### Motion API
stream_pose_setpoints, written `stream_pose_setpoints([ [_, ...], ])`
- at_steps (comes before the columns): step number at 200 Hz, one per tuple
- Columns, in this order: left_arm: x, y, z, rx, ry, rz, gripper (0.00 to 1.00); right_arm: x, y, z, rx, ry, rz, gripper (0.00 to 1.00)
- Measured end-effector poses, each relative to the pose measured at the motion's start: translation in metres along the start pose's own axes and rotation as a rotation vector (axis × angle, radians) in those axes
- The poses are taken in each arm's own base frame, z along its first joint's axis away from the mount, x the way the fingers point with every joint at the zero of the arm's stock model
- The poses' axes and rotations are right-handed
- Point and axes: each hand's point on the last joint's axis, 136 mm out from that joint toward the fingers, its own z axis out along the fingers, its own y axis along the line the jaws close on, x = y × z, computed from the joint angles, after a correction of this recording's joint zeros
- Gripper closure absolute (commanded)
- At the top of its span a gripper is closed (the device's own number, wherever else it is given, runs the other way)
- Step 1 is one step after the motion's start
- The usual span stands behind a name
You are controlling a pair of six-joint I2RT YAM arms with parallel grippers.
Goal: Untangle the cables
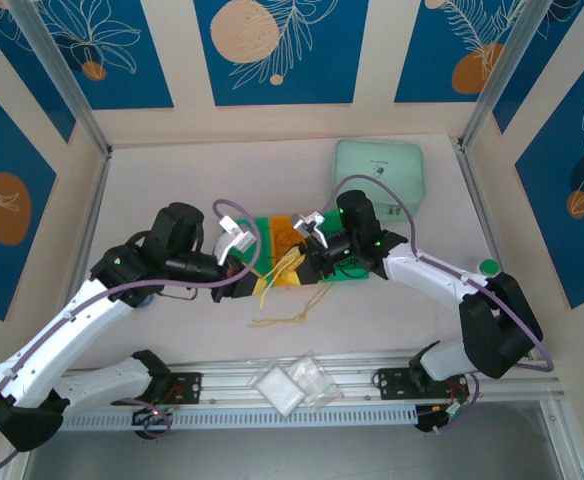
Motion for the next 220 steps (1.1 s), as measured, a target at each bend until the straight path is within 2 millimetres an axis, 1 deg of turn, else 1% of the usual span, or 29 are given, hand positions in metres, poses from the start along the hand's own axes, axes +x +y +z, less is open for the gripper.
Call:
stream_pose_setpoints([
  [30, 0.0, 0.0, 0.0, 0.0, 0.0, 0.0, 1.0, 0.008, -0.001, 0.002, -0.007, 0.004, 0.023, 0.65],
  [42, 0.0, 0.0, 0.0, 0.0, 0.0, 0.0, 1.0, 0.01, -0.001, 0.002, -0.007, 0.004, 0.032, 0.72],
  [51, 0.0, 0.0, 0.0, 0.0, 0.0, 0.0, 1.0, 0.01, -0.001, 0.002, -0.007, 0.003, 0.025, 0.82],
  [57, 0.0, 0.0, 0.0, 0.0, 0.0, 0.0, 1.0, 0.009, -0.001, 0.002, -0.006, 0.002, 0.029, 0.86],
  [94, 0.0, 0.0, 0.0, -0.002, 0.0, 0.0, 1.0, 0.008, -0.003, 0.002, 0.02, -0.004, 0.03, 0.89],
  [118, 0.001, 0.004, 0.0, -0.024, 0.004, -0.006, 1.0, 0.005, -0.003, 0.0, 0.094, -0.019, 0.002, 1.0],
  [136, 0.004, 0.01, 0.0, -0.056, 0.013, -0.017, 1.0, 0.002, -0.004, -0.003, 0.2, -0.03, -0.022, 1.0],
  [150, 0.004, 0.015, 0.0, -0.086, 0.026, -0.024, 1.0, 0.001, -0.002, -0.004, 0.284, -0.033, -0.061, 1.0],
  [166, 0.008, 0.023, 0.003, -0.115, 0.048, -0.032, 1.0, 0.0, 0.003, -0.005, 0.363, -0.034, -0.108, 1.0],
  [187, 0.011, 0.033, 0.008, -0.149, 0.075, -0.052, 1.0, 0.0, 0.004, -0.006, 0.467, -0.025, -0.156, 1.0],
  [206, 0.012, 0.04, 0.011, -0.168, 0.086, -0.062, 1.0, 0.007, -0.001, -0.005, 0.573, 0.007, -0.182, 1.0],
  [220, 0.012, 0.043, 0.012, -0.181, 0.09, -0.07, 1.0, 0.014, -0.01, -0.005, 0.652, 0.035, -0.181, 1.0],
])
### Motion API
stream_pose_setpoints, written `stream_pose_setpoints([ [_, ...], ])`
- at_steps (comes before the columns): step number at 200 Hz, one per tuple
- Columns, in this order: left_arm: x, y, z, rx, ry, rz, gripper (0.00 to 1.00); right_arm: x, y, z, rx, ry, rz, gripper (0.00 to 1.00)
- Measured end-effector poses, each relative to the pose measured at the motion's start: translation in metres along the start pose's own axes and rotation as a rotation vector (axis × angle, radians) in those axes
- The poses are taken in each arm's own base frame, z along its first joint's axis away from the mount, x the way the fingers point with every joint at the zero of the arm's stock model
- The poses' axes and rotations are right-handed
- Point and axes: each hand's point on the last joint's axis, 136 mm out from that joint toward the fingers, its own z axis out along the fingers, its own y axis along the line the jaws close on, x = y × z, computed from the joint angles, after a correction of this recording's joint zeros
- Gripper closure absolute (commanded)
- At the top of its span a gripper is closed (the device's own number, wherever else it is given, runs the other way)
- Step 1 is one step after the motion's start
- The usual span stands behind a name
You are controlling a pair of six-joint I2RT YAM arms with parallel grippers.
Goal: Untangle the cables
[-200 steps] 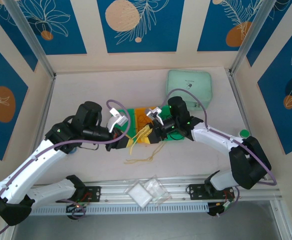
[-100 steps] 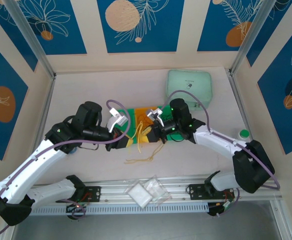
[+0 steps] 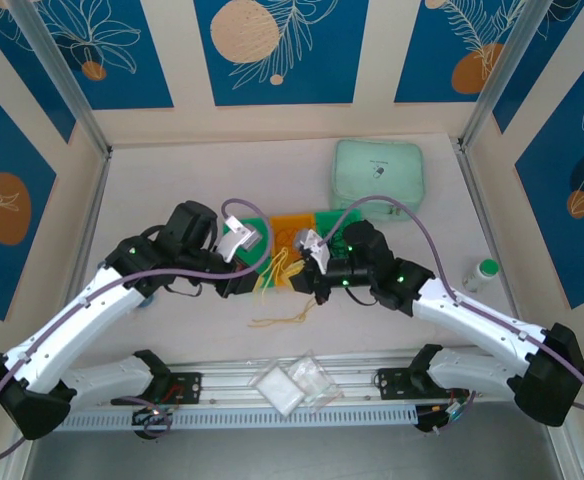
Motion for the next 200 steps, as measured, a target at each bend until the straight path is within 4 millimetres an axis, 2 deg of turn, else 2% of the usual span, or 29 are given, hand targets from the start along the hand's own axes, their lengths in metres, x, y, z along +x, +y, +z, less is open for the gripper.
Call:
stream_pose_setpoints([
  [60, -0.002, 0.004, 0.0, -0.024, -0.007, -0.028, 1.0, 0.024, -0.027, 0.006, 0.283, 0.071, -0.04, 1.0],
  [85, -0.002, 0.004, 0.0, -0.024, -0.008, -0.028, 1.0, 0.033, -0.039, 0.003, 0.39, 0.083, -0.048, 1.0],
  [124, -0.003, 0.004, 0.0, -0.023, -0.011, -0.027, 1.0, 0.017, -0.049, -0.009, 0.53, 0.011, -0.081, 1.0],
  [159, -0.005, 0.004, 0.002, -0.02, -0.019, -0.022, 1.0, 0.004, -0.04, -0.013, 0.588, -0.061, -0.137, 1.0],
  [200, -0.01, 0.005, 0.005, -0.018, -0.029, -0.032, 1.0, -0.004, -0.026, -0.007, 0.633, -0.089, -0.249, 1.0],
])
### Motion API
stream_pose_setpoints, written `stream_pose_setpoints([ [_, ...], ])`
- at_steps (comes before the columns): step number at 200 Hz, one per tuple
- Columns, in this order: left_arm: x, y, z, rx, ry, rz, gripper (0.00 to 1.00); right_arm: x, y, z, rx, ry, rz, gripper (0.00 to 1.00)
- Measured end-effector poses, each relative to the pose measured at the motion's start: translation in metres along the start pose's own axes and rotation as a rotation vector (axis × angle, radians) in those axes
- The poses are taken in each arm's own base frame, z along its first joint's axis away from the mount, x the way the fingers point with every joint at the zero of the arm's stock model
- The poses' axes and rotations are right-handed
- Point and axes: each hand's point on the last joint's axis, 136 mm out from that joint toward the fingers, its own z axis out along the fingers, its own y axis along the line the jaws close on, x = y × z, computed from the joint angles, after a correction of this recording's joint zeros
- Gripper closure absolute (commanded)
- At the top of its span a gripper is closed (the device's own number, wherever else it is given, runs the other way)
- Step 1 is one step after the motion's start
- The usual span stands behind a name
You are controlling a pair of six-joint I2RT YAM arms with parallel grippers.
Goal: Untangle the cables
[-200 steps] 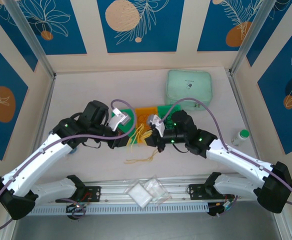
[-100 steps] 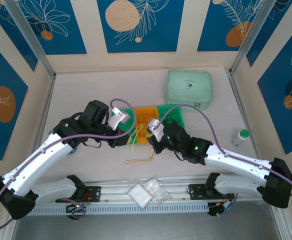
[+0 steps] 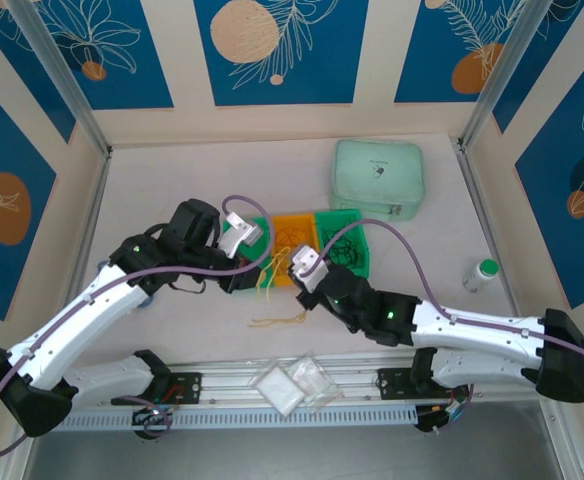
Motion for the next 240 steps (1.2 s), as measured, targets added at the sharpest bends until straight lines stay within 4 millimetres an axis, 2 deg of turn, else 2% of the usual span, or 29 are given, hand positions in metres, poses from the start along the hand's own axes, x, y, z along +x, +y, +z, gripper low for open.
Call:
stream_pose_setpoints([
  [40, -0.005, -0.001, 0.0, 0.004, -0.021, -0.014, 1.0, 0.004, 0.017, 0.005, -0.001, 0.008, -0.071, 1.0],
  [67, -0.007, 0.002, 0.0, -0.014, -0.029, -0.015, 1.0, 0.003, 0.021, 0.004, -0.016, 0.003, -0.069, 1.0],
  [123, -0.005, 0.019, 0.001, -0.105, -0.032, -0.029, 1.0, -0.006, 0.019, -0.018, -0.072, -0.053, 0.015, 1.0],
  [148, -0.005, 0.023, 0.002, -0.118, -0.039, -0.042, 1.0, -0.002, 0.028, -0.023, -0.141, -0.043, 0.032, 1.0],
  [200, -0.02, 0.02, 0.002, -0.105, -0.1, -0.038, 1.0, 0.024, 0.061, -0.02, -0.296, 0.062, 0.034, 1.0],
  [221, -0.024, 0.023, -0.001, -0.129, -0.125, -0.04, 1.0, 0.025, 0.068, -0.023, -0.339, 0.07, 0.048, 1.0],
  [240, -0.027, 0.027, -0.007, -0.164, -0.153, -0.036, 1.0, 0.022, 0.066, -0.028, -0.345, 0.063, 0.064, 1.0],
])
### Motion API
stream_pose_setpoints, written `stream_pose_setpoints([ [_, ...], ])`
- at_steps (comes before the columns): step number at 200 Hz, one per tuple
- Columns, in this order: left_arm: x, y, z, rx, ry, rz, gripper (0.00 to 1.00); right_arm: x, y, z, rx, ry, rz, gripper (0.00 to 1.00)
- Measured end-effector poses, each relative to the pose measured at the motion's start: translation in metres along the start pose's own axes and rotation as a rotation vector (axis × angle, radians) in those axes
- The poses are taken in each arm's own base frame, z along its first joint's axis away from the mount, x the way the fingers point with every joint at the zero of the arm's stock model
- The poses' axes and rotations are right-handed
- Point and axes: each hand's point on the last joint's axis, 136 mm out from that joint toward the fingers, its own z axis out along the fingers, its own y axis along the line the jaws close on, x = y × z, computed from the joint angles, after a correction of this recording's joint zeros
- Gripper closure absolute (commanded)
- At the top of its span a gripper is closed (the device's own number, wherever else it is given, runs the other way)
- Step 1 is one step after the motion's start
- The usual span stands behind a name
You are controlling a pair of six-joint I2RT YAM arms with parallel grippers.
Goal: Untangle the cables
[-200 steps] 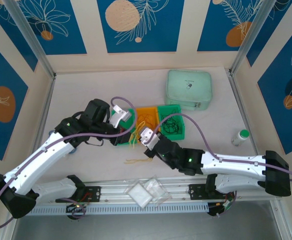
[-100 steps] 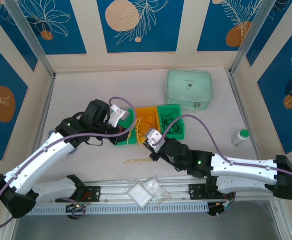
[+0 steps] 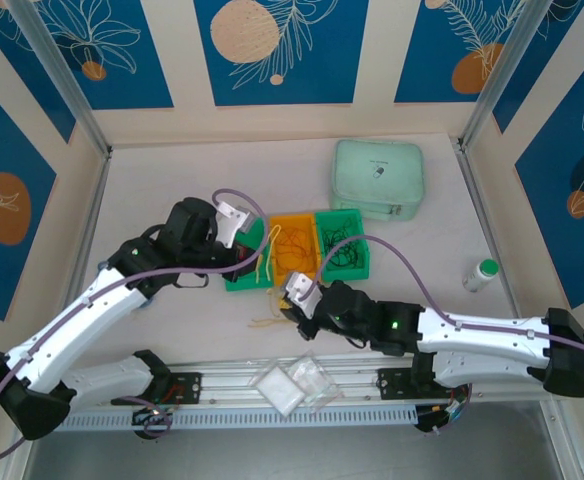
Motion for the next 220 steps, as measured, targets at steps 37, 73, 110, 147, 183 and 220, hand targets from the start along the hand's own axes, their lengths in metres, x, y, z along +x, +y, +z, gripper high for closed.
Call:
stream_pose_setpoints([
  [37, -0.007, 0.016, -0.012, -0.107, -0.063, 0.0, 0.99, -0.015, -0.021, -0.023, 0.066, -0.045, 0.058, 1.0],
  [73, -0.004, 0.037, -0.021, -0.235, -0.072, -0.008, 0.98, -0.029, -0.066, -0.044, 0.207, -0.039, 0.168, 1.0],
  [110, 0.001, 0.058, -0.019, -0.345, -0.05, -0.016, 0.91, -0.031, -0.123, -0.062, 0.367, 0.052, 0.305, 1.0],
  [147, 0.006, 0.072, -0.007, -0.396, -0.027, -0.013, 0.81, -0.012, -0.141, -0.066, 0.391, 0.141, 0.393, 1.0],
  [183, 0.005, 0.081, 0.005, -0.424, -0.01, -0.017, 0.71, -0.005, -0.142, -0.064, 0.361, 0.165, 0.449, 1.0],
  [220, 0.007, 0.097, 0.017, -0.456, 0.018, -0.058, 0.73, 0.003, -0.142, -0.061, 0.339, 0.197, 0.48, 1.0],
])
